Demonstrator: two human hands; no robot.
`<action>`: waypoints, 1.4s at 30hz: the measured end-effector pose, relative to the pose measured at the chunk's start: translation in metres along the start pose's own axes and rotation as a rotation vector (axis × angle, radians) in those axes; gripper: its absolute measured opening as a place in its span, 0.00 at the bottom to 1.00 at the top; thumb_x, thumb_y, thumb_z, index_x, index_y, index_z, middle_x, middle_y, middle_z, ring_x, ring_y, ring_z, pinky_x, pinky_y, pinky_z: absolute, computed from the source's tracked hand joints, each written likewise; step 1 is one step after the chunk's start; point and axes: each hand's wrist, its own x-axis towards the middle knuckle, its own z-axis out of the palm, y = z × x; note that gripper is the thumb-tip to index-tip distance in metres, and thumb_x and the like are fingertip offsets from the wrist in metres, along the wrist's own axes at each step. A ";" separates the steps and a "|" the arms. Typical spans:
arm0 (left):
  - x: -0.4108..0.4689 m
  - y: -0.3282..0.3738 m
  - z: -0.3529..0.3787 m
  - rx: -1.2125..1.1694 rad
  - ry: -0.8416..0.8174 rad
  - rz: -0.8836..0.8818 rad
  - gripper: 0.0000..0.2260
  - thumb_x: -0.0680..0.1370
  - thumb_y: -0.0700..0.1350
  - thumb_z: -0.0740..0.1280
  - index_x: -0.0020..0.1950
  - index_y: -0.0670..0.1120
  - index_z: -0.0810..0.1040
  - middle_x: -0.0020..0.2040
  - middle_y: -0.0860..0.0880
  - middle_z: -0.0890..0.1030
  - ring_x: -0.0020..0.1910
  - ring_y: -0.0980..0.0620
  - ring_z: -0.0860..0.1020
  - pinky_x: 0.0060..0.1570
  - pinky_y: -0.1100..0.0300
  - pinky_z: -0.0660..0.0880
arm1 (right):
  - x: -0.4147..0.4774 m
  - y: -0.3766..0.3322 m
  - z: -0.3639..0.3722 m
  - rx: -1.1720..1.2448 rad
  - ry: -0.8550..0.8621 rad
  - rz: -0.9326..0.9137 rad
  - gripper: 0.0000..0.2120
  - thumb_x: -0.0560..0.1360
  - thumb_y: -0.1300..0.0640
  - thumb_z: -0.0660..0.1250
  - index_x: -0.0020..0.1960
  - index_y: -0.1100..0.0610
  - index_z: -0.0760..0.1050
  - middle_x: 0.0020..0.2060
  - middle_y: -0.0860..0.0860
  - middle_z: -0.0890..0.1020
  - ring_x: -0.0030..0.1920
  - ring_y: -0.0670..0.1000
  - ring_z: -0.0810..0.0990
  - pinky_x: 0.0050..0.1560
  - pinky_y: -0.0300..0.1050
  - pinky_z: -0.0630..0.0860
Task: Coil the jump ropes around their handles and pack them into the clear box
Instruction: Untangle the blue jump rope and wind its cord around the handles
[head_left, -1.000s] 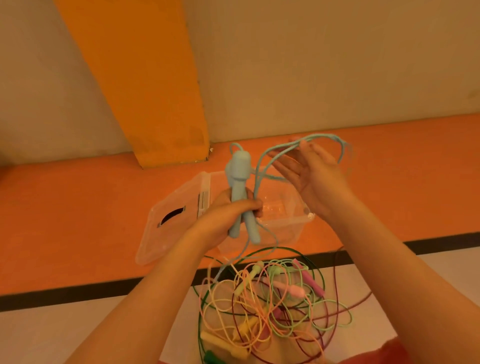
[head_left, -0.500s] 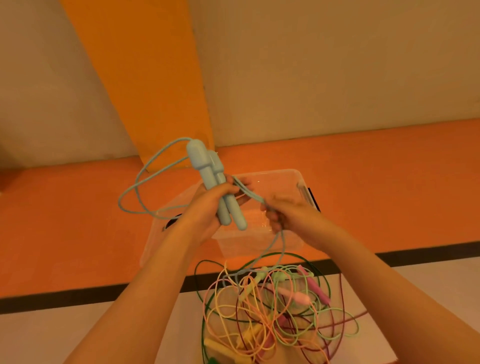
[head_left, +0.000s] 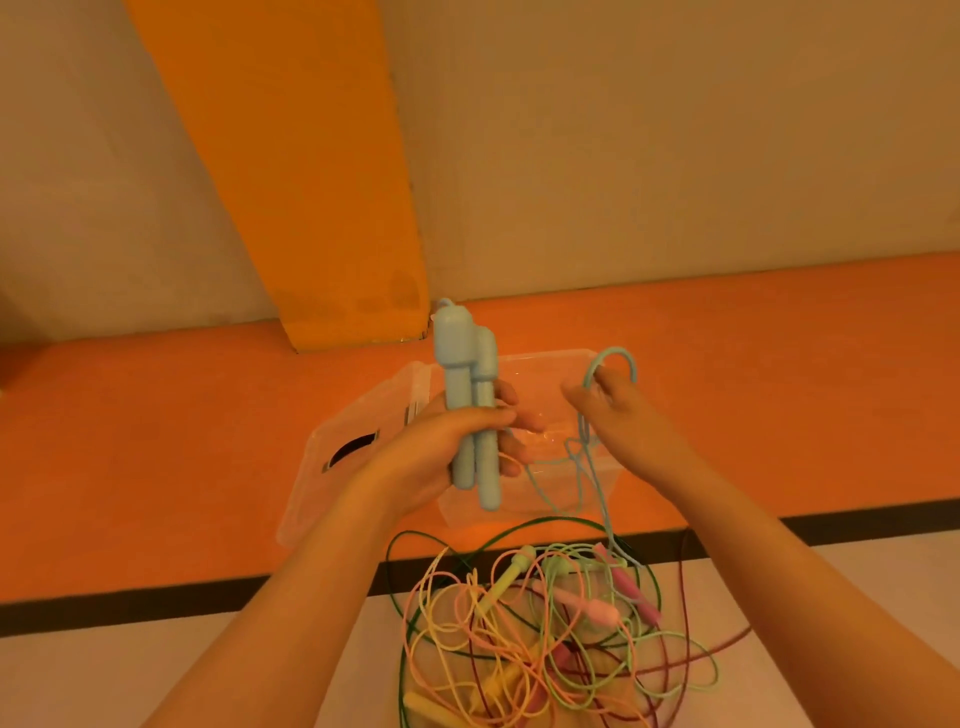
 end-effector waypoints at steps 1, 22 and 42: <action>0.000 -0.001 0.003 -0.013 -0.050 -0.015 0.04 0.75 0.36 0.64 0.47 0.43 0.72 0.37 0.44 0.81 0.26 0.50 0.76 0.29 0.59 0.75 | 0.000 0.001 0.001 -0.034 0.032 0.012 0.20 0.77 0.44 0.61 0.50 0.62 0.72 0.46 0.59 0.79 0.49 0.58 0.77 0.46 0.50 0.69; 0.003 -0.015 0.018 -0.277 -0.394 -0.211 0.12 0.68 0.47 0.77 0.43 0.44 0.76 0.31 0.50 0.73 0.30 0.53 0.76 0.39 0.54 0.79 | -0.018 -0.044 0.012 0.689 -0.121 -0.038 0.05 0.74 0.51 0.65 0.41 0.50 0.72 0.26 0.45 0.75 0.28 0.49 0.70 0.28 0.40 0.68; 0.000 -0.023 0.039 -0.048 -0.170 -0.067 0.09 0.77 0.43 0.65 0.56 0.44 0.73 0.35 0.49 0.74 0.28 0.54 0.73 0.28 0.60 0.73 | -0.014 -0.037 0.001 0.891 -0.175 0.161 0.11 0.73 0.53 0.66 0.50 0.60 0.78 0.47 0.56 0.85 0.48 0.52 0.83 0.48 0.45 0.80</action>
